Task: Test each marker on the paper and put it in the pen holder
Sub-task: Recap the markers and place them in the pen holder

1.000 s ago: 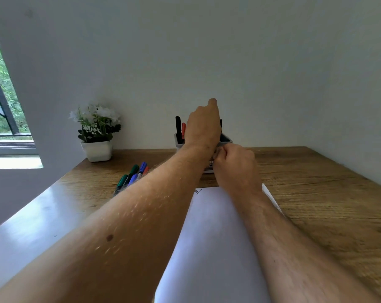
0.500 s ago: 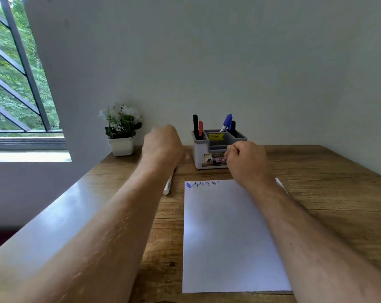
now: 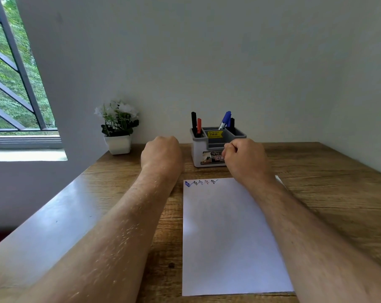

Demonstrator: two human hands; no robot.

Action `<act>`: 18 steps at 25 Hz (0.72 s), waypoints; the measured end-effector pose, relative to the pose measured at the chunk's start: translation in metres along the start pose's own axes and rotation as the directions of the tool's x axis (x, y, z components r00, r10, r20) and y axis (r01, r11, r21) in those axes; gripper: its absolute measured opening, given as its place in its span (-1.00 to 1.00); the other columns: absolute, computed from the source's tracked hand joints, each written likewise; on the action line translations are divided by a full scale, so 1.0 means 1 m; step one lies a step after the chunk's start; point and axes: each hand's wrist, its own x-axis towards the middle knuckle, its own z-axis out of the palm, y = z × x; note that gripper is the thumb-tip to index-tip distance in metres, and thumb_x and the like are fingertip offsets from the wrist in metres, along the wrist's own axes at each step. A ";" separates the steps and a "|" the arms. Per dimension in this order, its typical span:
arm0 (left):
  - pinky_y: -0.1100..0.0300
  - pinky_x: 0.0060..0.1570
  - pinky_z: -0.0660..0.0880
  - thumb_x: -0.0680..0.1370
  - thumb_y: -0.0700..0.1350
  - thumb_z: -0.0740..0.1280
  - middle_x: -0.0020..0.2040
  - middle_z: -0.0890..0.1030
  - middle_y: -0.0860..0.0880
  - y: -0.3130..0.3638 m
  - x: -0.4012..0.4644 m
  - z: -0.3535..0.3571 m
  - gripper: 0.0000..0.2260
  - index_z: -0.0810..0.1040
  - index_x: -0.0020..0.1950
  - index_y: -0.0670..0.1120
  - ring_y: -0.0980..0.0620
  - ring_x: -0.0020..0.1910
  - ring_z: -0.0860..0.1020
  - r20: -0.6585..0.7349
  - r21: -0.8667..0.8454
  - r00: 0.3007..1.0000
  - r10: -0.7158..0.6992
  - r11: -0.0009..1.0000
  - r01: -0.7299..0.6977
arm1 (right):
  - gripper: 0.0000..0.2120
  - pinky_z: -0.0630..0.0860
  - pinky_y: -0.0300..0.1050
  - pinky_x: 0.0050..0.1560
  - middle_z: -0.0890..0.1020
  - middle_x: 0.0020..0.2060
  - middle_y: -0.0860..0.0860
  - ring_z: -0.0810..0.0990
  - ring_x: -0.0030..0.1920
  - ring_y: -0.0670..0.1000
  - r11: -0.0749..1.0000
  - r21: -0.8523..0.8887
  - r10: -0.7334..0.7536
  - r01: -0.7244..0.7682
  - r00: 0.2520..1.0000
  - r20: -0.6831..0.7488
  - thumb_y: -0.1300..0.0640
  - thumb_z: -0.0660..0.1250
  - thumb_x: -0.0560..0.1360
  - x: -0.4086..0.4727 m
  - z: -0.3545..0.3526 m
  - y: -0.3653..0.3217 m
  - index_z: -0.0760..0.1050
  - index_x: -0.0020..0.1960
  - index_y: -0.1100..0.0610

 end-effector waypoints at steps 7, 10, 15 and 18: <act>0.03 -0.18 0.50 0.53 -0.12 0.45 0.05 0.62 -0.17 0.003 0.000 0.006 -0.76 0.58 0.16 -0.15 -0.17 0.03 0.62 0.036 0.065 0.999 -0.006 0.998 0.004 | -0.70 0.59 -0.15 -0.19 0.68 -0.16 0.06 0.63 -0.18 -0.02 1.000 0.001 -0.014 0.014 1.000 0.012 0.06 0.19 0.64 0.000 0.003 -0.002 0.65 -0.04 0.16; 0.07 -0.22 0.46 0.56 -0.14 0.40 -0.03 0.58 -0.13 -0.001 0.001 0.006 -0.82 0.58 0.13 -0.15 -0.14 -0.01 0.60 0.037 0.060 0.999 -0.008 0.998 0.006 | -0.71 0.58 -0.16 -0.21 0.68 -0.14 0.07 0.62 -0.18 -0.02 1.000 0.013 -0.009 0.009 1.000 0.022 0.07 0.20 0.64 0.000 0.003 -0.002 0.65 -0.02 0.18; 0.02 -0.06 0.58 0.57 -0.14 0.38 0.07 0.62 -0.17 0.001 -0.001 0.011 -0.80 0.57 0.16 -0.16 -0.15 0.03 0.62 0.072 0.045 0.997 0.012 0.999 -0.016 | -0.71 0.35 -0.30 -0.38 0.68 -0.19 0.07 0.57 -0.25 -0.07 1.000 -0.005 -0.013 0.013 0.999 0.034 0.07 0.19 0.64 0.000 0.005 -0.004 0.65 -0.05 0.17; 0.00 0.00 0.58 0.56 -0.15 0.37 0.07 0.62 -0.18 0.004 0.000 0.013 -0.87 0.55 0.07 -0.16 -0.16 0.03 0.61 0.089 -0.018 0.996 0.006 1.000 -0.004 | -0.70 0.38 -0.28 -0.36 0.68 -0.19 0.07 0.60 -0.23 -0.04 1.000 -0.005 -0.021 0.021 0.999 0.038 0.08 0.19 0.64 0.001 0.005 -0.004 0.65 -0.06 0.17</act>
